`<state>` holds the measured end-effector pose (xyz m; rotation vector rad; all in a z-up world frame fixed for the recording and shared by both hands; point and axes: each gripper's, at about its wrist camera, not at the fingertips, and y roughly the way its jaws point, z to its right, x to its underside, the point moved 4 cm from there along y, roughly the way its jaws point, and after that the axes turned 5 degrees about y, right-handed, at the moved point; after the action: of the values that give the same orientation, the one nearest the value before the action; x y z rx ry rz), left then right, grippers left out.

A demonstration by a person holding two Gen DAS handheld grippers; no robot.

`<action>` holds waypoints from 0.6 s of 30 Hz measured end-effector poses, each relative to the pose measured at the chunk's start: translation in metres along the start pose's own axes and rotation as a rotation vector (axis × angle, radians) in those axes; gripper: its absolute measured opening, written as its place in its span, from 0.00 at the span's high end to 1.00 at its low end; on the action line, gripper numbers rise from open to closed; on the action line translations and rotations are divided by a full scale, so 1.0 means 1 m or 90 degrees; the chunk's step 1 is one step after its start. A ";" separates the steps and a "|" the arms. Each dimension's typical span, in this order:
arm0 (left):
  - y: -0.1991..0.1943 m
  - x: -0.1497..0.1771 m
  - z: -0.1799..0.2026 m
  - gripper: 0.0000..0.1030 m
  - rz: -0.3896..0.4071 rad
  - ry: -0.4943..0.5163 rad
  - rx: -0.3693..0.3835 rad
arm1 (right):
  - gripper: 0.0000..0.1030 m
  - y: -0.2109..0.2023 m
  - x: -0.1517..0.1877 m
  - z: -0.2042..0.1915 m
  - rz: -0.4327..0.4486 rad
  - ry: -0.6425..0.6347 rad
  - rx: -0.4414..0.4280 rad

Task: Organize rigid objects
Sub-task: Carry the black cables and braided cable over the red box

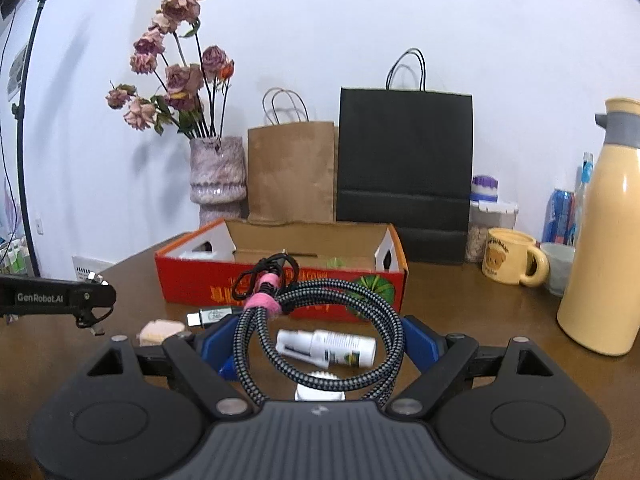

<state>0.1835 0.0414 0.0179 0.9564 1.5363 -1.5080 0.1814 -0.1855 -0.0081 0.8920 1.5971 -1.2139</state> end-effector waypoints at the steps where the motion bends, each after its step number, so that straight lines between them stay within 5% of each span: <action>1: 0.000 -0.004 0.001 0.63 0.004 0.000 0.000 | 0.16 0.001 -0.004 -0.001 0.004 -0.001 -0.001; 18: 0.022 -0.065 0.004 0.63 0.062 -0.040 -0.005 | 0.16 0.034 -0.054 -0.007 0.051 0.004 0.001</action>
<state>0.2315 0.0375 0.0676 0.9570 1.4306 -1.4485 0.2286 -0.1708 0.0336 0.9531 1.5516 -1.1575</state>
